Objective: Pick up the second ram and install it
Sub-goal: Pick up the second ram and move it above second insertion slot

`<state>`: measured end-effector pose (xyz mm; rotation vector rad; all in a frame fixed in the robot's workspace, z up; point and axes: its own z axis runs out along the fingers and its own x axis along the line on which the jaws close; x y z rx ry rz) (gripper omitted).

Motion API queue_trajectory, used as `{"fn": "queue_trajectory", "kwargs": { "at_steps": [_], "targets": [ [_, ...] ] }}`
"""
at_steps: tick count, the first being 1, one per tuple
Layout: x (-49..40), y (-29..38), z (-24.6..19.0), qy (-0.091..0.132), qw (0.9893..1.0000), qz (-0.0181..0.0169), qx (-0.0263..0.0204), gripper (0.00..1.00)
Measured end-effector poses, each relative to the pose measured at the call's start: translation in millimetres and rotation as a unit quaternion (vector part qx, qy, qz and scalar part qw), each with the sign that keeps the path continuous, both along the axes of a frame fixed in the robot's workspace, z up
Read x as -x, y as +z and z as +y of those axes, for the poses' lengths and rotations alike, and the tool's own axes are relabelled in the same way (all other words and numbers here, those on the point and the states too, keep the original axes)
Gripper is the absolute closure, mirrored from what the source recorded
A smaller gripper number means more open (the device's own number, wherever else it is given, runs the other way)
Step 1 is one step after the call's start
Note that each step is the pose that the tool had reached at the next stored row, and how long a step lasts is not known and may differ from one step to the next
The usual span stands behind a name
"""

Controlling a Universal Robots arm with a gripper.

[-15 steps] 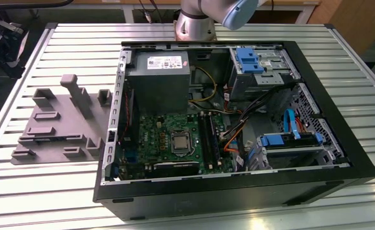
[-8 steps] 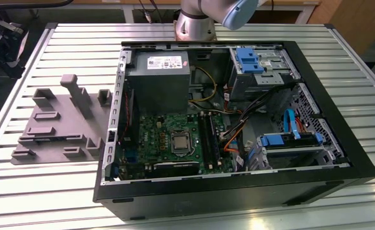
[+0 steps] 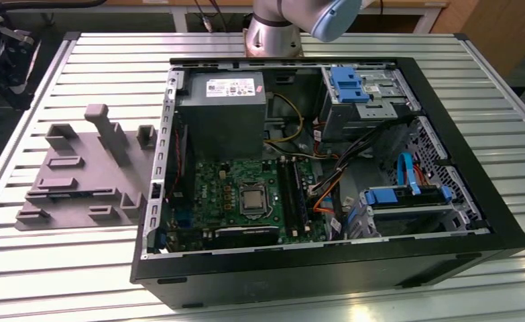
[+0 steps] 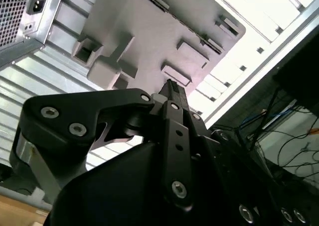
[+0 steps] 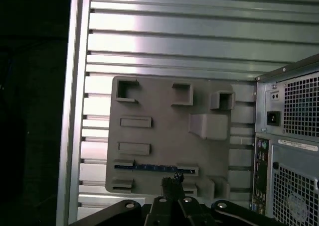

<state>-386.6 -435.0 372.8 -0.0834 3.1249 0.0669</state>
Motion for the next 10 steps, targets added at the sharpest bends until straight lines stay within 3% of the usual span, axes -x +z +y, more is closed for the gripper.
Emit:
{"fn": "queue_trajectory", "kwargs": {
  "at_steps": [2, 5, 10],
  "targets": [
    [0.0, -0.8, 0.0, 0.056, 0.9984, 0.0000, 0.0000, 0.89],
    [0.0, -1.2, 0.0, 0.083, 0.9966, 0.0000, 0.0000, 0.89],
    [0.1, -1.8, 0.0, 0.128, 0.9917, 0.0000, 0.0000, 0.89]
  ]
}}
